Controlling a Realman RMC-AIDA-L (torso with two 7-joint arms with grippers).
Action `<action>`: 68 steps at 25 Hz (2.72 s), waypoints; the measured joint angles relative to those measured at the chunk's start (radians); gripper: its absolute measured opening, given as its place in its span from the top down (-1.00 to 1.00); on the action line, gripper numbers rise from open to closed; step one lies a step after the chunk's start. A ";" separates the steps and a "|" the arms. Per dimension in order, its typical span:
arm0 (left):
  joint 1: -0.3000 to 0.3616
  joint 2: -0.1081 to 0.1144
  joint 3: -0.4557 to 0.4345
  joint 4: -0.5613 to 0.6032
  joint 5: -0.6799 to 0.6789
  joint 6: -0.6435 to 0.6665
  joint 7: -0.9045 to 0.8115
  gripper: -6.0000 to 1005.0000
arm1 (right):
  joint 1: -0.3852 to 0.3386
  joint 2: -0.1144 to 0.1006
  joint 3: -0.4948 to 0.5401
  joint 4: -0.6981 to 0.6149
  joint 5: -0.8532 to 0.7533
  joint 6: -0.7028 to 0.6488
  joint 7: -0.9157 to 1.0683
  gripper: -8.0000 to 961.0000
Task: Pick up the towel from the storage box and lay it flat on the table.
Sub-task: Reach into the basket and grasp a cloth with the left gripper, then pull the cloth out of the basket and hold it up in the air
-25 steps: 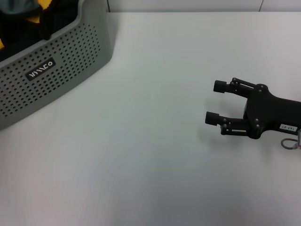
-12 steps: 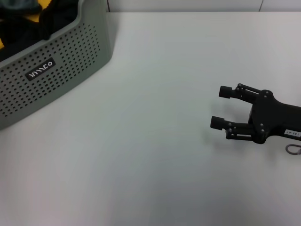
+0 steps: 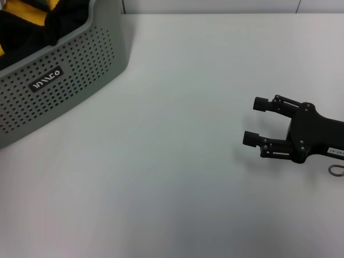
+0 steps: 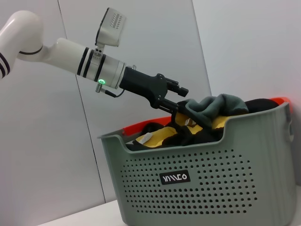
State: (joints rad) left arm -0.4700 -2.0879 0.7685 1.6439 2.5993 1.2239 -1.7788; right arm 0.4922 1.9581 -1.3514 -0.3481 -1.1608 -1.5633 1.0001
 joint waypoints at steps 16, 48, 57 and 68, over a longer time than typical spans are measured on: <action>-0.013 0.000 0.029 -0.043 0.132 -0.005 0.004 -0.07 | 0.003 -0.001 0.008 0.000 -0.001 0.007 0.000 -0.81; -0.076 0.052 0.015 0.377 -0.587 0.368 -0.422 0.98 | 0.037 0.061 0.216 -0.055 0.003 -0.327 -0.172 -0.81; -0.090 0.032 0.079 0.377 -0.573 0.366 -0.430 0.97 | 0.057 0.072 -0.162 0.014 0.465 -0.138 -0.776 -0.79; -0.111 0.026 0.118 0.376 -0.679 0.371 -0.523 0.98 | 0.058 0.071 -0.635 -0.149 0.888 0.171 -1.027 -0.57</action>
State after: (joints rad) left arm -0.5807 -2.0618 0.8863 2.0198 1.9199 1.5948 -2.3022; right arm 0.5503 2.0293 -1.9863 -0.4967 -0.2724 -1.3922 -0.0268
